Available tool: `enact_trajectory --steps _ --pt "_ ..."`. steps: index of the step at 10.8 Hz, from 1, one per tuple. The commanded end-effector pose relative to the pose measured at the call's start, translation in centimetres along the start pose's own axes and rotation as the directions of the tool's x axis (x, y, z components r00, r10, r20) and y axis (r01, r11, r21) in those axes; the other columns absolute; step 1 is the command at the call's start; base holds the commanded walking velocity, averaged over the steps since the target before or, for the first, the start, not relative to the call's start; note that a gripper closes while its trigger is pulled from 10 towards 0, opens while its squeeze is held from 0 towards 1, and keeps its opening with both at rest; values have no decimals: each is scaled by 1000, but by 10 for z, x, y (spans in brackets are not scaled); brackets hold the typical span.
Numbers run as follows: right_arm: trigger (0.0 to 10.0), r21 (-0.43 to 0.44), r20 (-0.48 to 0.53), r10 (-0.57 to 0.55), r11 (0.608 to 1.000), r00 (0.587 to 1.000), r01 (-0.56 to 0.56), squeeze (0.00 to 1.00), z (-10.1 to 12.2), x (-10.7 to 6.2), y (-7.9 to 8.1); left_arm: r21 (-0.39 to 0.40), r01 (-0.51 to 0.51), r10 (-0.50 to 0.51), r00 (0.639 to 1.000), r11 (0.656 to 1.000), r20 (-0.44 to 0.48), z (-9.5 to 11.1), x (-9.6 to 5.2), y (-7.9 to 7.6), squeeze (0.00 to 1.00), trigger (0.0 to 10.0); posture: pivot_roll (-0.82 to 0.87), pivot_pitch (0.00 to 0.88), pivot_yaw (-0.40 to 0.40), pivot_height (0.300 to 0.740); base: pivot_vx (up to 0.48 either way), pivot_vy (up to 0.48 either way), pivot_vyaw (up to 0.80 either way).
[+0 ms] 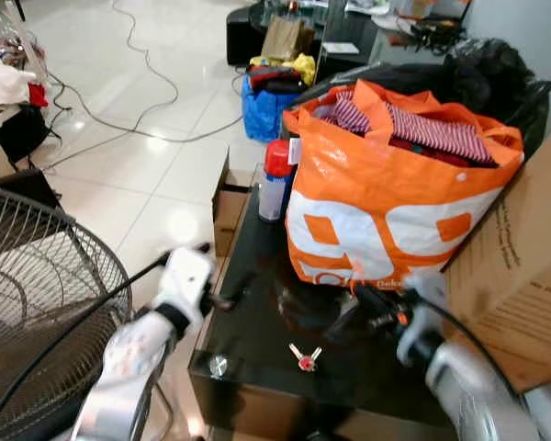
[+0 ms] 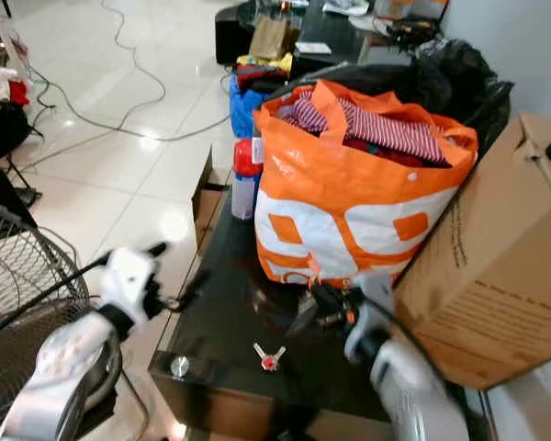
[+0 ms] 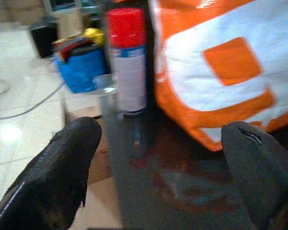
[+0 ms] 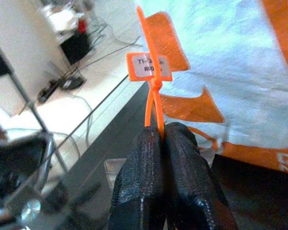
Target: Hang keys on a hook
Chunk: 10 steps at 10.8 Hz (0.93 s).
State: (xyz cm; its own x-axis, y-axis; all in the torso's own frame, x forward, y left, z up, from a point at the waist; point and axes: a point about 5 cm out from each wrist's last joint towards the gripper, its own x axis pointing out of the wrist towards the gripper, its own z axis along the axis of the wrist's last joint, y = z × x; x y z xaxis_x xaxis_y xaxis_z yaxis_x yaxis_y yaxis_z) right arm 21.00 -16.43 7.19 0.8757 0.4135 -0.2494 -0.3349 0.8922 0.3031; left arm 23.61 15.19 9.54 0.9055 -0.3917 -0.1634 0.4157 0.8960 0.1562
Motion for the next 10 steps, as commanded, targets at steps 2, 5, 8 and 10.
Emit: enact_trajectory --steps 2,5,8,10 --pt "0 -21 59 -118 993 991 119 0 12 -17 2 -5 -77 77 997 997 4 5 -5 1 227 10000 -31 0 -62 740 0 0 0" --pt "0 46 72 -328 944 942 326 0 18 -29 -2 69 -145 143 989 987 36 15 5 1 224 10000 -64 0 -33 740 -82 0 0" --pt "0 52 56 -355 935 933 352 0 15 -17 3 96 -159 158 987 983 18 11 11 16 227 10000 -38 0 -25 740 -91 0 0" --pt "0 51 77 -340 940 937 336 0 24 -5 6 93 -168 166 986 981 22 14 12 20 227 10000 -1 0 -48 740 0 0 0"
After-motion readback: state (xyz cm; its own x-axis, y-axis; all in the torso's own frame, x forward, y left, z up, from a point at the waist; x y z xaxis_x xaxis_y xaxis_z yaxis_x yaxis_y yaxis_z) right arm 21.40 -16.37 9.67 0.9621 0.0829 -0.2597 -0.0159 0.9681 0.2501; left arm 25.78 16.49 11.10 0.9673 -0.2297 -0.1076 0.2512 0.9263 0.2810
